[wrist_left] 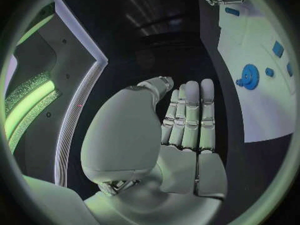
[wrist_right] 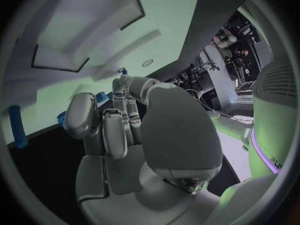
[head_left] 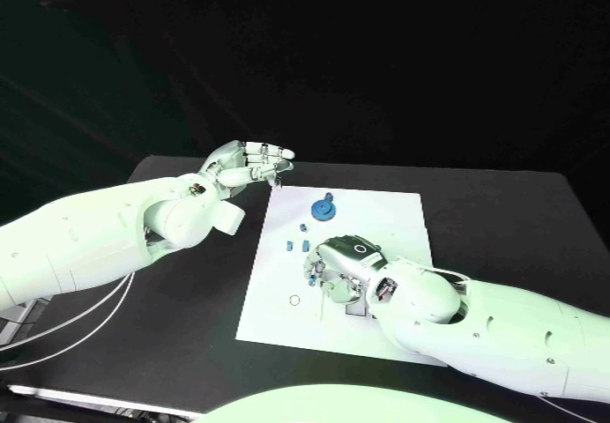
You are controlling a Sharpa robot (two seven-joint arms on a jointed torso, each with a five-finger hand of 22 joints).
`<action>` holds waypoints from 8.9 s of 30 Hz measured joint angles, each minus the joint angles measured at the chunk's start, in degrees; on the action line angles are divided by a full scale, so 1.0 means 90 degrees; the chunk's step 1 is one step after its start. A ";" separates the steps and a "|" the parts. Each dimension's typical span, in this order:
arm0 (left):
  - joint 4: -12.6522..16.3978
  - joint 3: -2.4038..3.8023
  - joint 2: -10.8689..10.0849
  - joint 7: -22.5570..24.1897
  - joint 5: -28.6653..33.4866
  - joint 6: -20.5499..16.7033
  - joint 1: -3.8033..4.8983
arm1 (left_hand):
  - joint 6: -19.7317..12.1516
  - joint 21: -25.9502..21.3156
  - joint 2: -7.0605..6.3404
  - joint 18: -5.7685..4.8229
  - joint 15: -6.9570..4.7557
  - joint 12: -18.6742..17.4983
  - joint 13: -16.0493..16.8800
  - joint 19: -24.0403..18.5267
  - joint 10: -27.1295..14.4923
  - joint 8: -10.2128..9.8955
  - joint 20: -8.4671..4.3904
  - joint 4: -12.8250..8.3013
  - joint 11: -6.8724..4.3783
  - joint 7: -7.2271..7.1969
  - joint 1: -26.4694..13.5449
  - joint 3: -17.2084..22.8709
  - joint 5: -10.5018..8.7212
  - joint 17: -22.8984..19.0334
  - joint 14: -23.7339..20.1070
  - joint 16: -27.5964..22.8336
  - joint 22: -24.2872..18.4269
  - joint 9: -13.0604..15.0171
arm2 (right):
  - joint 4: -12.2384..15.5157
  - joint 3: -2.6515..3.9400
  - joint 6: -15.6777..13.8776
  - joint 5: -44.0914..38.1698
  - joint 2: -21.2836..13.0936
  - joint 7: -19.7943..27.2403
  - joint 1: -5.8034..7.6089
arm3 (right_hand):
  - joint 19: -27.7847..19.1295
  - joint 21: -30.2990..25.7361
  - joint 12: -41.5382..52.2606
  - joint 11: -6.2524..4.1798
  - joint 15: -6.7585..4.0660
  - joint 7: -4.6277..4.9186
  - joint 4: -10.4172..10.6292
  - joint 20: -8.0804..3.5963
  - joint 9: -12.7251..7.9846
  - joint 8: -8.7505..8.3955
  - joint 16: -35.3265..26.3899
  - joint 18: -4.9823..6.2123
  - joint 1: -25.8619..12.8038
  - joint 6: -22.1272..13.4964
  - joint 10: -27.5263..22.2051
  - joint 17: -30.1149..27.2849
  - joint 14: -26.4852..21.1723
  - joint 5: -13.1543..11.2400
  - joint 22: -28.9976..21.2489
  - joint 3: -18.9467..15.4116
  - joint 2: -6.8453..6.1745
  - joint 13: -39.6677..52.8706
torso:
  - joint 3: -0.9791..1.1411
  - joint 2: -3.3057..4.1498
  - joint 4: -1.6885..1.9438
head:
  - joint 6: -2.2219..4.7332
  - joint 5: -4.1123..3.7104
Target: Assemble the parts on the task board
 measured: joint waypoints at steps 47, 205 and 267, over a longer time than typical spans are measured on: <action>-0.0075 0.0000 -0.0002 -0.0132 -0.0008 0.0099 0.0000 | 0.0000 0.0000 0.0000 0.0000 0.0000 0.0000 0.0000 0.0000 -0.0023 -0.0001 0.0000 -0.0017 0.0023 0.0000 0.0000 -0.0018 0.0000 -0.0006 0.0000 -0.0024 -0.0004 0.0000 | 0.0066 0.0012 0.0159 -0.0362 0.0019 -0.0325 -0.0019 | 0.0000 0.0000 -0.0035 -0.0060 0.0000 0.0013 -0.0027 0.0000 0.0027 0.0000 0.0000 0.0000 -0.0042 0.0012 0.0095 0.0026 0.0000 0.0022 0.0003 0.0009 0.0008 0.0007 | -0.0004 -0.0001 0.0000 | -0.0023 -0.0016; -0.0096 -0.0019 -0.0043 -0.0318 -0.0057 0.0312 -0.0001 | -0.0023 -0.0048 0.0000 0.0000 0.0024 0.0000 -0.0006 0.0000 -0.0068 0.0027 0.0000 -0.0035 0.0023 0.0023 0.0000 -0.0035 0.0000 -0.0020 -0.0024 -0.0088 -0.0022 0.0000 | 0.0591 0.0206 0.0322 0.0411 -0.1523 -0.0519 0.0626 | 0.0161 -0.0532 0.0665 0.0355 -0.0060 -0.0040 0.0869 -0.0001 0.0189 -0.0227 -0.0072 0.0001 0.0584 0.0175 -0.0582 -0.0362 0.0011 -0.0449 0.0001 -0.0884 0.0169 -0.0222 | -0.0004 -0.0027 -0.0009 | 0.0171 -0.0233; -0.0104 -0.0019 0.0066 -0.0320 -0.0059 0.0339 -0.0003 | -0.0023 -0.0046 0.0051 0.0000 0.0024 0.0000 -0.0005 0.0000 -0.0068 0.0029 0.0000 -0.0035 0.0023 0.0023 0.0000 -0.0035 0.0000 -0.0019 -0.0024 -0.0113 -0.0028 -0.0001 | 0.0279 -0.0004 0.0131 0.0622 0.0193 0.0234 -0.0061 | 0.0136 -0.0581 0.0566 0.0372 -0.0046 0.0003 0.0638 -0.0024 0.0316 -0.0184 -0.0074 0.0001 0.0420 0.0083 -0.0565 -0.0398 0.0022 -0.0497 0.0003 -0.0658 0.0138 -0.0222 | -0.0009 -0.0024 -0.0020 | 0.0021 0.0076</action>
